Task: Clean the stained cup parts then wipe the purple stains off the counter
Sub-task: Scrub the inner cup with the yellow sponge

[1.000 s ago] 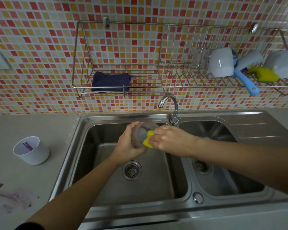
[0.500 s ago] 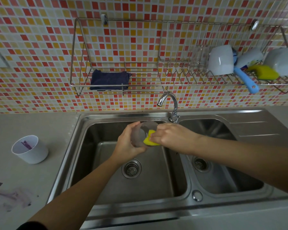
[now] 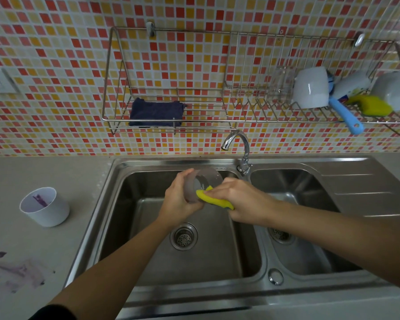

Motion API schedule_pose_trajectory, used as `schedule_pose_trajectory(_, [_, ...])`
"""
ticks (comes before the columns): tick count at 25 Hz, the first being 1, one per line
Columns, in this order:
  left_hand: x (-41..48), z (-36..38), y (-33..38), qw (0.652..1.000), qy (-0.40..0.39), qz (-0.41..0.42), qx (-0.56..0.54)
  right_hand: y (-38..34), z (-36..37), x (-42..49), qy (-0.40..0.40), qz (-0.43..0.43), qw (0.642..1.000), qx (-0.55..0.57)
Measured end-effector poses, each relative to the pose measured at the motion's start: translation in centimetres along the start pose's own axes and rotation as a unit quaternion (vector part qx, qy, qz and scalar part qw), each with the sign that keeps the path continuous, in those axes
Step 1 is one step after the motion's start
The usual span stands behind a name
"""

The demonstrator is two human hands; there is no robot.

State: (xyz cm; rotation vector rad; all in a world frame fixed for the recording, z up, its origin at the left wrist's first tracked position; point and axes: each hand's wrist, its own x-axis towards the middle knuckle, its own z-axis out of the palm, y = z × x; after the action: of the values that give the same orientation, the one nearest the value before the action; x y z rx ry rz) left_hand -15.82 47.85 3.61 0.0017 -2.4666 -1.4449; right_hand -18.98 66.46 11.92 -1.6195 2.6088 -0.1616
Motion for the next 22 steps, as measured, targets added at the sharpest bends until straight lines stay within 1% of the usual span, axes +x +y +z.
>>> schedule_pose_trajectory(1, [0.1, 0.0, -0.1, 1.000, 0.010, -0.008, 0.002, 0.1, 0.0, 0.1, 0.005, -0.014, 0.999, -0.036])
schedule_pose_trajectory(2, [0.0, 0.1, -0.1, 1.000, 0.011, -0.010, 0.004, 0.1, 0.2, 0.4, 0.003, -0.032, 0.995, -0.098])
schedule_pose_trajectory(3, [-0.1, 0.4, -0.1, 1.000, 0.006, -0.008, 0.002, 0.3, 0.4, 0.5, 0.001, -0.046, 0.985, -0.166])
schedule_pose_trajectory(5, [-0.2, 0.8, 0.3, 1.000, -0.003, -0.002, -0.015, 0.6, 0.3, 0.6, 0.004, -0.084, 0.962, -0.258])
schedule_pose_trajectory(7, [-0.3, 0.4, 0.5, 0.999, -0.028, 0.001, -0.043, 1.1, -0.4, 0.8, -0.009, -0.139, 0.944, -0.298])
schedule_pose_trajectory(8, [-0.3, 0.0, 0.4, 0.997, -0.060, 0.005, -0.049, 1.4, -0.7, 0.8, -0.011, -0.167, 0.935, -0.312])
schedule_pose_trajectory(9, [-0.2, -0.3, 0.4, 0.994, -0.095, 0.016, -0.045, 1.8, -1.3, 0.7, -0.009, -0.202, 0.927, -0.317])
schedule_pose_trajectory(11, [0.0, -0.5, 0.4, 0.989, -0.139, 0.045, -0.015, 2.5, -2.1, 0.8, -0.014, -0.222, 0.912, -0.344])
schedule_pose_trajectory(12, [0.0, -0.4, 0.7, 0.989, -0.136, 0.054, 0.002, 2.4, -2.1, 0.9, -0.009, -0.214, 0.911, -0.352])
schedule_pose_trajectory(13, [0.1, -0.2, 0.9, 0.991, -0.118, 0.055, 0.018, 2.1, -1.9, 0.9, 0.001, -0.189, 0.920, -0.343])
schedule_pose_trajectory(14, [0.1, -0.1, 1.2, 0.994, -0.095, 0.054, 0.030, 1.6, -1.7, 0.9, 0.005, -0.146, 0.933, -0.329])
schedule_pose_trajectory(15, [0.2, 0.1, 1.3, 0.995, -0.075, 0.056, 0.036, 1.2, -1.0, 1.0, -0.006, -0.100, 0.953, -0.285])
schedule_pose_trajectory(16, [0.3, 0.2, 1.2, 0.996, -0.064, 0.058, 0.036, 1.0, -0.8, 1.1, -0.028, -0.066, 0.976, -0.205])
schedule_pose_trajectory(17, [0.3, 0.2, 1.0, 0.996, -0.056, 0.058, 0.036, 0.8, -0.7, 1.1, -0.050, -0.045, 0.989, -0.134])
schedule_pose_trajectory(18, [0.2, 0.1, 0.8, 0.997, -0.049, 0.055, 0.038, 0.4, -1.0, 0.9, -0.071, -0.015, 0.993, -0.089])
schedule_pose_trajectory(19, [0.2, 0.0, 0.6, 0.997, -0.040, 0.054, 0.041, 0.2, -1.3, 0.8, -0.075, -0.014, 0.994, -0.073])
schedule_pose_trajectory(20, [0.2, -0.2, 0.6, 0.997, -0.032, 0.052, 0.041, 0.2, -1.5, 0.7, -0.057, -0.050, 0.989, -0.124])
schedule_pose_trajectory(21, [0.2, -0.2, 0.5, 0.998, -0.029, 0.050, 0.039, 0.0, -1.5, 0.4, -0.051, -0.096, 0.970, -0.215])
schedule_pose_trajectory(22, [0.2, -0.3, 0.5, 0.998, -0.029, 0.047, 0.037, -0.1, -1.6, 0.1, -0.058, -0.087, 0.956, -0.273])
